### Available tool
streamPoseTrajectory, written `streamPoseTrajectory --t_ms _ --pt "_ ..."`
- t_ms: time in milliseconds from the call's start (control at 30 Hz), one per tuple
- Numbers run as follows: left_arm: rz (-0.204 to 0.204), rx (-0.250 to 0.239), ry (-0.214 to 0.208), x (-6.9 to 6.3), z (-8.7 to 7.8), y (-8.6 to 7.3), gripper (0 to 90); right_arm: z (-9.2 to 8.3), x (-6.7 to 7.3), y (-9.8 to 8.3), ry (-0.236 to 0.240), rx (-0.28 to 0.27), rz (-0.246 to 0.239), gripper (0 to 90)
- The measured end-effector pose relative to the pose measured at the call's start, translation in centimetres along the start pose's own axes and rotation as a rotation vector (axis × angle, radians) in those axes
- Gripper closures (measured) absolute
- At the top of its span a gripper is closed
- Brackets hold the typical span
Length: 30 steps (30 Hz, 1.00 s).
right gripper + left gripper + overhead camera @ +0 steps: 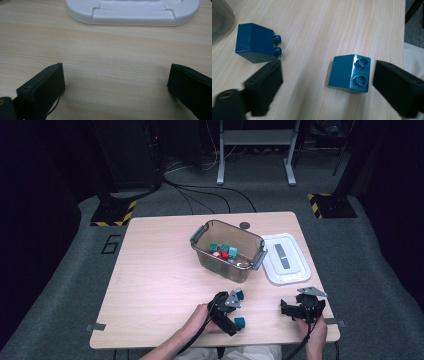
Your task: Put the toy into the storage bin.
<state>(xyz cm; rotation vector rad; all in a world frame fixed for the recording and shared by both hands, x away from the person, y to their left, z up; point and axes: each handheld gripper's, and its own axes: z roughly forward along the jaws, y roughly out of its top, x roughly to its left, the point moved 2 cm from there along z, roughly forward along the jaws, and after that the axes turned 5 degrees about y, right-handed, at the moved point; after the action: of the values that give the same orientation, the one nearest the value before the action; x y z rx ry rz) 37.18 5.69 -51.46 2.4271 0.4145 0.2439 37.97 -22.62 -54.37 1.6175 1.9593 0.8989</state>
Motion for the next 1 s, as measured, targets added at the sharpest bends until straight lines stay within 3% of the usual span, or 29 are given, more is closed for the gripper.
streamPoseTrajectory --t_ms 300,433,700,1000 --pt "0.066 0.021 -0.007 -0.8 0.5 -0.5 44.7 0.0 0.0 0.0 0.000 0.000 0.000 0.5" --pt "0.071 0.009 -0.006 -1.0 0.6 -0.7 58.0 0.0 0.0 0.0 -0.001 0.000 0.000 0.6" --pt "0.071 0.001 0.010 -0.7 0.3 -0.7 58.6 0.0 0.0 0.0 -0.001 0.000 0.001 0.6" --pt "0.004 -0.029 0.048 1.3 -1.1 -1.0 58.6 0.0 0.0 0.0 -0.001 0.000 0.001 0.6"
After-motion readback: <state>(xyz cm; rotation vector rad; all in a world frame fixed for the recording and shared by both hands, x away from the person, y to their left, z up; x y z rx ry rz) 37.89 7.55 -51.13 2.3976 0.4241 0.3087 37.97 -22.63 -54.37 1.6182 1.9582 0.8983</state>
